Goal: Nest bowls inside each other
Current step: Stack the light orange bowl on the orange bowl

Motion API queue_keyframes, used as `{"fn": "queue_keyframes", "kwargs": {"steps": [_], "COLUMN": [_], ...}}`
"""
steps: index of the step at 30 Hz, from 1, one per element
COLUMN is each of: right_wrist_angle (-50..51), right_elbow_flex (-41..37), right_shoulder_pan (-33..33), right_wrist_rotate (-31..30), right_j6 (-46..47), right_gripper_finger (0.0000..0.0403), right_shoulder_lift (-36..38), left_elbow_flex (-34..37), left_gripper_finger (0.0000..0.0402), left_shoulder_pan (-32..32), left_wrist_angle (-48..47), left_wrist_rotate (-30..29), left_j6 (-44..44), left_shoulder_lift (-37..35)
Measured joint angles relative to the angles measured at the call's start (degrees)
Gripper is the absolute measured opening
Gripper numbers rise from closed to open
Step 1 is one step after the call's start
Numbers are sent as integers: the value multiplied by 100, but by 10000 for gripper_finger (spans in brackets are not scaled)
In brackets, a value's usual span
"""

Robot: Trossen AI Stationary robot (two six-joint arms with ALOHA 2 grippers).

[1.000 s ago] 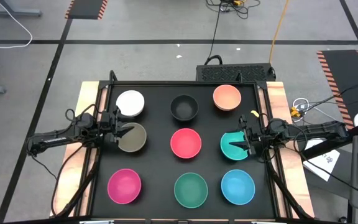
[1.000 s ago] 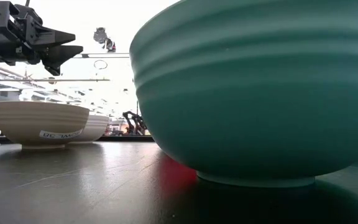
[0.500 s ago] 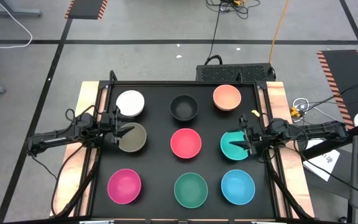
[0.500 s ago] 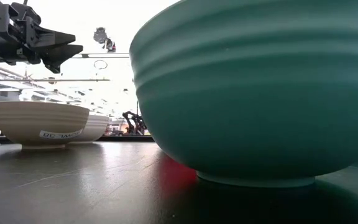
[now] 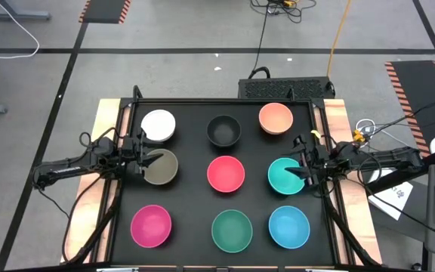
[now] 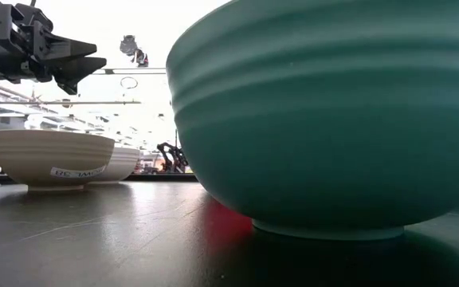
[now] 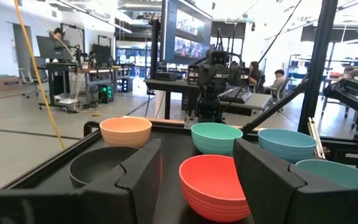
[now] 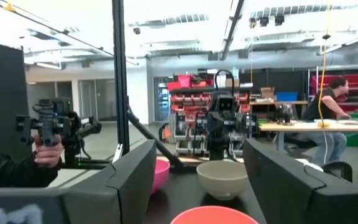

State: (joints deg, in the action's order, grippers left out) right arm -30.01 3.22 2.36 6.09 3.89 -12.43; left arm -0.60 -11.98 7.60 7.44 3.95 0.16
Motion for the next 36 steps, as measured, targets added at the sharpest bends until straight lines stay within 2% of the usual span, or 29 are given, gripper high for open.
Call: {"fn": "queue_keyframes", "kwargs": {"steps": [17,24,26,28,31,36], "right_wrist_angle": [-298,-197,-256,-353,-135,2197], "right_elbow_flex": [0,0,0,0,23,916], "right_shoulder_pan": [-1,1,-1,-19,-170,-678], "right_wrist_rotate": [20,-9,-21,-238,-1009,-1836], "right_j6": [283,427,180,-126,-318,-273], "right_gripper_finger": [235,235,235,235,235,235], "right_shoulder_lift": [-2,-4,-4,-9,-28,-339], "left_elbow_flex": [1,2,2,2,2,-343], "left_gripper_finger": [200,200,200,200,200,200], "left_shoulder_pan": [2,2,2,2,2,2], "left_wrist_angle": [-1,543,560,559,580,284], "left_wrist_rotate": [4,-71,1,0,4,17], "left_j6": [394,-172,-299,-309,-364,-437], "left_shoulder_lift": [24,22,22,22,24,53]}}
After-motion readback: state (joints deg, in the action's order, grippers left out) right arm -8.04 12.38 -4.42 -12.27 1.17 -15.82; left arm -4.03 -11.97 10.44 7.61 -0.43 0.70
